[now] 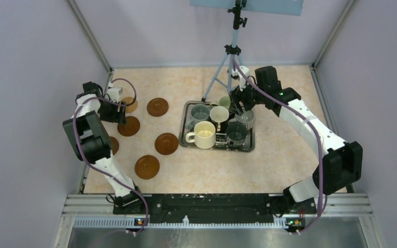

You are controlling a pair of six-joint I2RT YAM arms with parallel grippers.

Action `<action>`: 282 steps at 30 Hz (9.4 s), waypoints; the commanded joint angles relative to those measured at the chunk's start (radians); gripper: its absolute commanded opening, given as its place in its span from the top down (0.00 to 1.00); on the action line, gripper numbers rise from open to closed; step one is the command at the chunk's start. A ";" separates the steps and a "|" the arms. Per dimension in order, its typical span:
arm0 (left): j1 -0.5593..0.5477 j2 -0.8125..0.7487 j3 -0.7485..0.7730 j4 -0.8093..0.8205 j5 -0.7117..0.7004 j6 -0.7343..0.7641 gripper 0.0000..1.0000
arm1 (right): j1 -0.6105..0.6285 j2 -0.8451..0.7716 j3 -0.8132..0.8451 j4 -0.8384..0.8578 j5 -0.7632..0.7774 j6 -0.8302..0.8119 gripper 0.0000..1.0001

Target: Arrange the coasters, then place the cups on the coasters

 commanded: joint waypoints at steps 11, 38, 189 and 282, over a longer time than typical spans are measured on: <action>-0.007 0.246 0.357 0.085 0.106 -0.168 0.26 | -0.009 -0.020 -0.014 0.004 -0.014 0.016 0.33; -0.244 0.186 0.061 0.168 0.028 -0.173 0.48 | -0.009 0.001 -0.004 0.002 0.002 0.010 0.34; -0.494 -0.155 -0.263 0.203 -0.199 -0.255 0.38 | -0.146 0.236 -0.452 0.120 0.553 0.489 0.73; -0.526 0.081 -0.055 0.238 -0.195 -0.184 0.40 | -0.707 -0.110 -0.410 -0.199 0.339 -0.131 0.37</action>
